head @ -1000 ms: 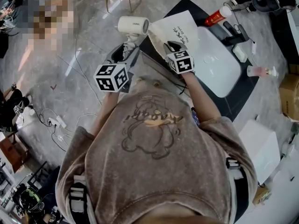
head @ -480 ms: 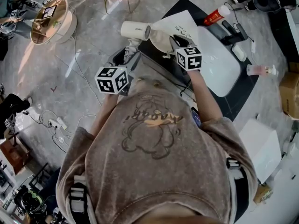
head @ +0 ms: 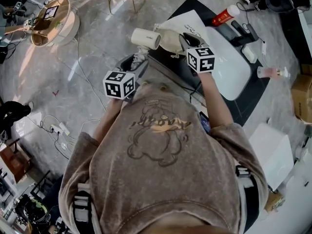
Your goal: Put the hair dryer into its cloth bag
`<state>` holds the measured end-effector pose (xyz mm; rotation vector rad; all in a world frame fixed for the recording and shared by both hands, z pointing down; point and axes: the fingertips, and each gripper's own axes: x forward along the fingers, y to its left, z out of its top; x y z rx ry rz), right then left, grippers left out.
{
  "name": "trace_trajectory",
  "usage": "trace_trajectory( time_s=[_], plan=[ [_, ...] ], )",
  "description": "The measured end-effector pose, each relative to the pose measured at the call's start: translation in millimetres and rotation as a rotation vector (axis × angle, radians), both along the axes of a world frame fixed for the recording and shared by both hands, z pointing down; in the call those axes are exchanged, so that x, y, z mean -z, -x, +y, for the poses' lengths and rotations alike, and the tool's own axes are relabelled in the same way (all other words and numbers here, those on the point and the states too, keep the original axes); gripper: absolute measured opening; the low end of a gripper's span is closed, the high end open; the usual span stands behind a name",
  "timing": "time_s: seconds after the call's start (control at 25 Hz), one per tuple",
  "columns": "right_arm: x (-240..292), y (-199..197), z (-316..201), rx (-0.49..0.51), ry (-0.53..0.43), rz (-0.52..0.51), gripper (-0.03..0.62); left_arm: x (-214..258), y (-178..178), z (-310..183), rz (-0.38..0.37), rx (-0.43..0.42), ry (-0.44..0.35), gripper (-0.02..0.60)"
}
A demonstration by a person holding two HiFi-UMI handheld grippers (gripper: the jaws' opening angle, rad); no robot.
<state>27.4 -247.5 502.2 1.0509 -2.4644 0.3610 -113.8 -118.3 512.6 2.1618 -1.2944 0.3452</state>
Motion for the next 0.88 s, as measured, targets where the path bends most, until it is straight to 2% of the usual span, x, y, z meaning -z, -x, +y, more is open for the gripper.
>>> trace_trajectory(
  time_s=[0.32,0.88],
  plan=[
    [10.5,9.6,2.7,0.022,-0.024,0.001,0.061,-20.7,-17.6,5.0,-0.006,-0.091,0.050,0.249],
    [13.5,31.1,20.2,0.105,-0.036,0.008,0.061,-38.7,-39.8,9.0,0.014,-0.164,0.107,0.249]
  ],
)
